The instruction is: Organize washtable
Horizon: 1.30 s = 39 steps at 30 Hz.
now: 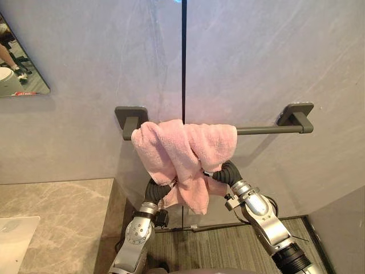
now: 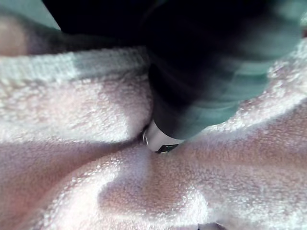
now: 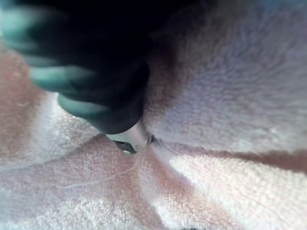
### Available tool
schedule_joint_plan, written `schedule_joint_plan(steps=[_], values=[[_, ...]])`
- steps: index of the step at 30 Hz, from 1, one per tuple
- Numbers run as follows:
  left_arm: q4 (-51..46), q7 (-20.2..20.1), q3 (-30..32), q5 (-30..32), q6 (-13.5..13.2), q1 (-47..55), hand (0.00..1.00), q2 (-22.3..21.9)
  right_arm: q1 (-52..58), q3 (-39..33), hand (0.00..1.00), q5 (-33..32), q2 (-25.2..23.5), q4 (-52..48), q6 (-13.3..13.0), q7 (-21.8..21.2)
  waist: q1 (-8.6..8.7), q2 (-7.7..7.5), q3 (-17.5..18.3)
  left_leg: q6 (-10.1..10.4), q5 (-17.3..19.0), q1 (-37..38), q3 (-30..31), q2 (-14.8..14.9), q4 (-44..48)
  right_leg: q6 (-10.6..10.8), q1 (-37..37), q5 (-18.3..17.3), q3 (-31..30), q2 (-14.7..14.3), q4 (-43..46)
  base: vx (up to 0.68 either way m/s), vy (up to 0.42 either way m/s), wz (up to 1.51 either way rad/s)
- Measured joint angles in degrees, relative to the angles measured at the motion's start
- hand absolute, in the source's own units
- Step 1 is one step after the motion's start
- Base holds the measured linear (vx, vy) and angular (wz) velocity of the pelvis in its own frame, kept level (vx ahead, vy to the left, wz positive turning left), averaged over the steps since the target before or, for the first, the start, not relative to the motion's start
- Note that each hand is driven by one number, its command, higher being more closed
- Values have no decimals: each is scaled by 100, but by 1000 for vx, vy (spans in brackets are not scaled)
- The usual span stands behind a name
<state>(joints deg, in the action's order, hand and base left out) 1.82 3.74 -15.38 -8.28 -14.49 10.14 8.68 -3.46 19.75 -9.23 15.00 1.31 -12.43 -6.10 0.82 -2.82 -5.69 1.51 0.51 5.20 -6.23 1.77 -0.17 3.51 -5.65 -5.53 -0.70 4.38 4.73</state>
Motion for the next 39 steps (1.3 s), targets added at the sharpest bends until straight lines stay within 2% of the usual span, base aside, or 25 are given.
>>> schedule_joint_plan(steps=[13,14,26,36,39], values=[[-133,-134,46,20,-116,4,100,-394,506,-614,100,86,-389,-509,-42,2,57,7,-1,2,4,15,-12,-7,-81,5,-5,2,0,4,-86,0,0,0],[-133,-142,46,49,-115,8,100,-404,536,-636,0,86,-410,-508,-42,2,56,10,-3,2,4,15,-12,-7,-86,5,-4,2,0,3,-88,0,0,0],[-133,-146,146,137,-113,17,100,-425,639,-699,0,232,-509,-508,-42,0,69,142,-27,2,7,30,-24,-4,-103,6,-5,2,-14,-1,-87,0,0,0],[-133,-126,358,178,-111,110,100,-514,847,-827,0,376,-530,-508,-44,-9,59,143,-27,2,6,29,-23,-1,-109,6,-6,2,-12,-3,-90,0,0,0],[-133,-80,626,180,-102,188,100,-509,1010,-951,0,542,-375,-558,-51,-11,73,144,-27,2,6,29,-23,-1,-109,6,-6,2,-12,-3,-91,0,0,0]])
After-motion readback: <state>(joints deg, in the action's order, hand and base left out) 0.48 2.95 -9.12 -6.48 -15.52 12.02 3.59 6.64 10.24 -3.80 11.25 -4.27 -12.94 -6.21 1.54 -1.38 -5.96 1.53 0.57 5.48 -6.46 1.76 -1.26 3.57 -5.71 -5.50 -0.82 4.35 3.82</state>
